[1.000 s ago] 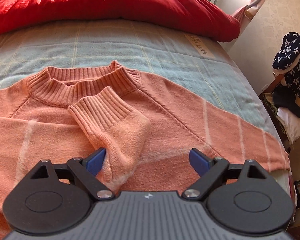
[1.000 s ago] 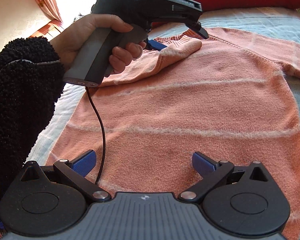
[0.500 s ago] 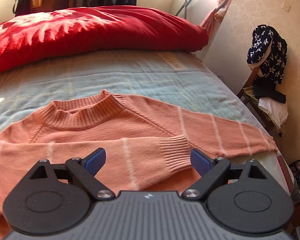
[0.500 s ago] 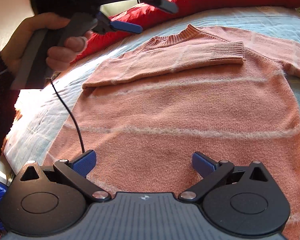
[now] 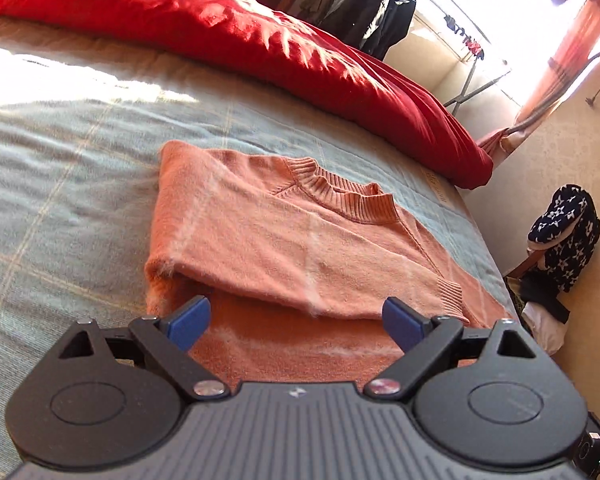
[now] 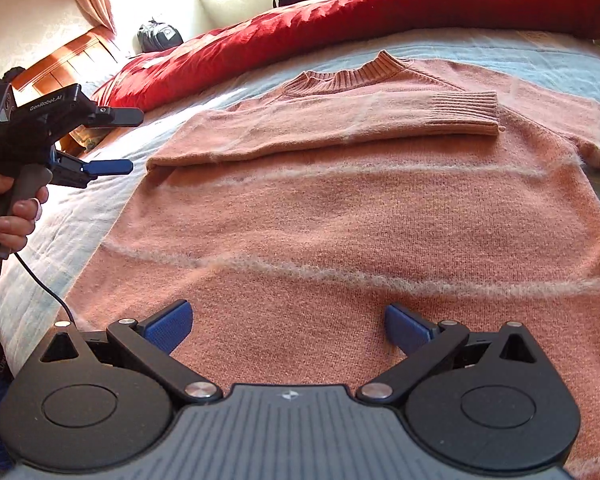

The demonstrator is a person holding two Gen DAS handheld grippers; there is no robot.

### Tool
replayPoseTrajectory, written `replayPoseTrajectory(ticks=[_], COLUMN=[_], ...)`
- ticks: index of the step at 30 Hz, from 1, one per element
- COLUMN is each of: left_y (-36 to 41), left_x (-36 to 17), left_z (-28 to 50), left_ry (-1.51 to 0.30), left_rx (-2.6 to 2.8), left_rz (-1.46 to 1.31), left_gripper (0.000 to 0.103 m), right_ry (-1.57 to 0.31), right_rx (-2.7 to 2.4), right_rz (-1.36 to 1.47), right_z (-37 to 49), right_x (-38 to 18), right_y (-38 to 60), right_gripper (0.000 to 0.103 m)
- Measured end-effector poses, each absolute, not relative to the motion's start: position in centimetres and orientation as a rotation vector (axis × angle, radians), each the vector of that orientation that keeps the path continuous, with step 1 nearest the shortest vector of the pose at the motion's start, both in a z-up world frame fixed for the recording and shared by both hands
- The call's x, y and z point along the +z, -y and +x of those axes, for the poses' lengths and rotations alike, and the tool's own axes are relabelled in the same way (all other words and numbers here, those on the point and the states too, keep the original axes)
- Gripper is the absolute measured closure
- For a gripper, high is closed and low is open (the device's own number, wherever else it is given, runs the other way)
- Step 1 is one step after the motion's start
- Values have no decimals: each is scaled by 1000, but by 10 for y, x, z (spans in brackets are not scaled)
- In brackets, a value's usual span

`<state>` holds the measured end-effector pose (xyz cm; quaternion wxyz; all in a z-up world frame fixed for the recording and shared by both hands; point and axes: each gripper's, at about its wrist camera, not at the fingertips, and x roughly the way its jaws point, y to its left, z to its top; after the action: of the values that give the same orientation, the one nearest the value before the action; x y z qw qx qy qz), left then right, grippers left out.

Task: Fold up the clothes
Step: 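Press the folded sleeve flat with the left tool, then withdraw it, then move the open right tool to the cuff of the other sleeve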

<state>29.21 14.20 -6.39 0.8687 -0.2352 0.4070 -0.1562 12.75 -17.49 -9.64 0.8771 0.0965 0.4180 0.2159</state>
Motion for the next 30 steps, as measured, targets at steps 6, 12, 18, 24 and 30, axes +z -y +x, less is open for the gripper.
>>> replayPoseTrajectory(ticks=[6, 12, 18, 24, 30], left_y=[-163, -172, -172, -165, -121], left_x=[-106, -119, -119, -92, -61], left_z=[316, 319, 304, 285, 290], left_ry=[-752, -678, -656, -650, -651], left_rx=[-338, -271, -255, -283, -401], left_rz=[-690, -741, -639, -594, -310], left_gripper=[10, 18, 22, 15, 11], right_ry=[-801, -752, -751, -770, -781], right_rx=[420, 383, 382, 399, 433], right_rz=[23, -51, -54, -55, -49], right_z=[111, 99, 100, 104, 107], right_x=[-104, -107, -110, -109, -107], right_y=[156, 146, 146, 146, 149], right_gripper=[0, 0, 0, 0, 0])
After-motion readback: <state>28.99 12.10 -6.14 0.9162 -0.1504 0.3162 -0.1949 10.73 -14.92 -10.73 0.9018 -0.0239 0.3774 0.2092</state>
